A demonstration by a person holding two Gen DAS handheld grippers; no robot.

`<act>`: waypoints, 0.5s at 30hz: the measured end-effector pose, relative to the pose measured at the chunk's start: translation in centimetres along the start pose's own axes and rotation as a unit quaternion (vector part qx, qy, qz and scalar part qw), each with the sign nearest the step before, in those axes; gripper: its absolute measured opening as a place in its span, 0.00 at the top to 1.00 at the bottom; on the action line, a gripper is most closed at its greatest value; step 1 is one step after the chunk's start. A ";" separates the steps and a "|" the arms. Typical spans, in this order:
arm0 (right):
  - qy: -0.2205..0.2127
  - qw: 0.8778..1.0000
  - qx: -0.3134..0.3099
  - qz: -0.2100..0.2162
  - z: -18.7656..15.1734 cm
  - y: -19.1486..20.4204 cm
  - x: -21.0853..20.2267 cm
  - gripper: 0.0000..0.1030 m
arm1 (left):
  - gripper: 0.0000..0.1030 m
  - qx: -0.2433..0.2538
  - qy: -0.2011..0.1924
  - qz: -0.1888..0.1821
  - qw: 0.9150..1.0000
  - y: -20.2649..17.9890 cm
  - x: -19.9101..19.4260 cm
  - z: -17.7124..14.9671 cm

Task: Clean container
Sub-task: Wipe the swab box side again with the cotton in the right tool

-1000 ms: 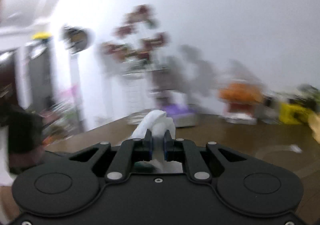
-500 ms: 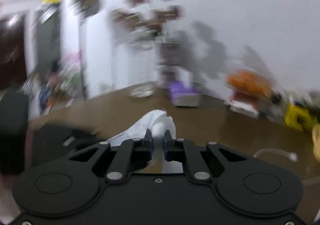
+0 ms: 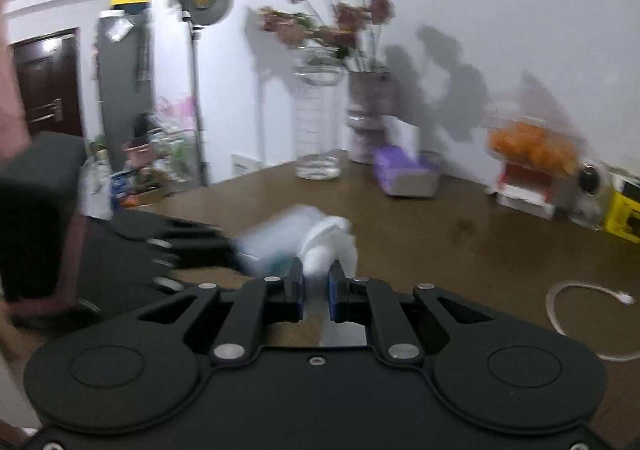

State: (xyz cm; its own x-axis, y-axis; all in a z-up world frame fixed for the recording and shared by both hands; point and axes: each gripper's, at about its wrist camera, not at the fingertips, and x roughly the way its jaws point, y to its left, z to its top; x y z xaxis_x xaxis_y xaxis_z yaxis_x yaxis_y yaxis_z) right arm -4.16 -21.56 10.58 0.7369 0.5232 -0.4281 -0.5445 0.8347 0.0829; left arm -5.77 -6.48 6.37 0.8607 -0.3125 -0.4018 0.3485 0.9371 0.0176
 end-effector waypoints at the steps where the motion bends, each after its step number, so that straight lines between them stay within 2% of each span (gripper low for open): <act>1: 0.000 1.000 0.025 -0.017 -0.3 -1.4 0.4 0.89 | 0.76 -0.017 -0.001 -0.015 1.000 0.4 -0.3 0.2; 2: 0.001 0.998 0.049 -0.033 -0.5 -2.7 0.7 0.89 | 0.76 -0.038 -0.001 -0.032 0.999 0.9 -0.6 0.5; 4: 0.023 0.998 0.061 -0.023 -1.6 -3.0 1.8 0.89 | 0.76 -0.075 -0.004 -0.051 0.996 1.9 -0.6 1.2; 6: 0.041 0.998 0.054 0.002 -2.9 -2.0 2.5 0.89 | 0.76 -0.105 -0.008 -0.050 0.993 2.8 -0.1 1.9; 8: 0.046 0.997 0.049 0.032 -4.0 0.1 2.4 0.89 | 0.76 -0.112 -0.011 -0.038 0.993 3.0 0.7 2.2; 12: -0.009 0.991 0.110 0.077 -5.5 2.0 1.2 0.89 | 0.76 -0.090 0.009 -0.035 0.995 2.1 1.4 1.0; 15: -0.022 0.988 0.147 0.031 -6.2 0.2 0.7 0.89 | 0.76 -0.100 0.027 -0.048 0.993 2.1 1.3 -0.1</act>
State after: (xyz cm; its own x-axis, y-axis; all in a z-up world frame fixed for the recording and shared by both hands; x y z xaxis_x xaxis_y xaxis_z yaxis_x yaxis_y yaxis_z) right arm -6.24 -22.05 4.70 0.7257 0.5770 -0.3748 -0.4544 0.8110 0.3686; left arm -3.96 -4.86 5.85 0.8040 -0.3983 -0.4415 0.3428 0.9172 -0.2030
